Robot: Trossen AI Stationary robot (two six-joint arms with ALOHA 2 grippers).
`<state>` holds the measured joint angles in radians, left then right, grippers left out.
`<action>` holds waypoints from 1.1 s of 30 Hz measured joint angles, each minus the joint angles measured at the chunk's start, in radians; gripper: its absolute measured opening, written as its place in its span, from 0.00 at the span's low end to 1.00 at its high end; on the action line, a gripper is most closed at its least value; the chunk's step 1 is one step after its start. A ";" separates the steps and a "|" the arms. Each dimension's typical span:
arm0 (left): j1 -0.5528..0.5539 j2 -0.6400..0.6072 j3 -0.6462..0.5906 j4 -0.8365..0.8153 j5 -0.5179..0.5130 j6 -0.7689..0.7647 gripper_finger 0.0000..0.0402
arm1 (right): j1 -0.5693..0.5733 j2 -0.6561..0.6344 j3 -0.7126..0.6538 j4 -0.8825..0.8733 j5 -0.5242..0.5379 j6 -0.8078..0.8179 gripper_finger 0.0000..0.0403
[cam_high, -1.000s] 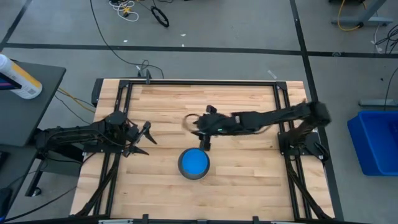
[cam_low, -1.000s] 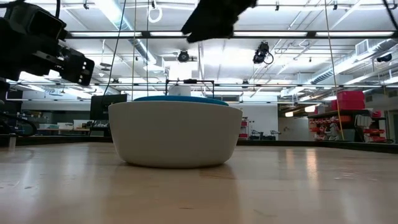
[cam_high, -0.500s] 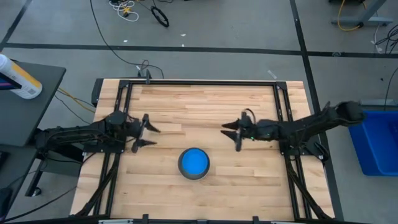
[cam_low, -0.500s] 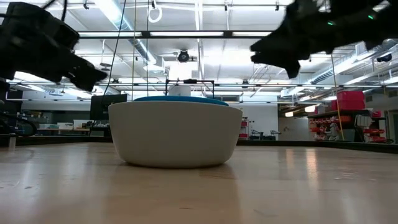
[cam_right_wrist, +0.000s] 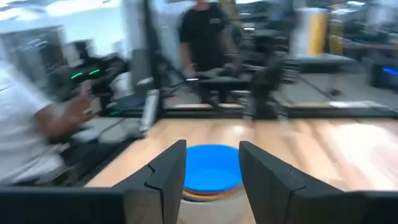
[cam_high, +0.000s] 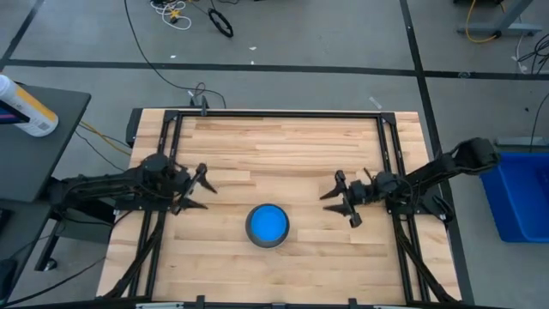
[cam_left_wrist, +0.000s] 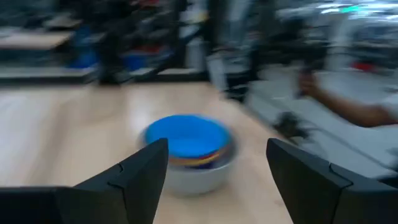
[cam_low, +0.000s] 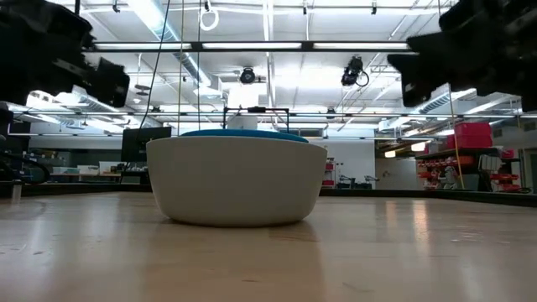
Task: Nest bowls inside each other
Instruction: Return to Home Position
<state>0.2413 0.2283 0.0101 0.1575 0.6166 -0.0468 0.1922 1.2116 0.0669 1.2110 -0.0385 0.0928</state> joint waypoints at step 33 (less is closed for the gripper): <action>0.001 -0.225 0.019 -0.079 -0.026 0.005 0.69 | -0.221 0.052 -0.057 0.309 -0.157 -0.179 0.40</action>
<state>0.2420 0.0037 0.0292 0.0787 0.5910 -0.0415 -0.0287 1.2638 0.0103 1.5202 -0.1958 -0.0858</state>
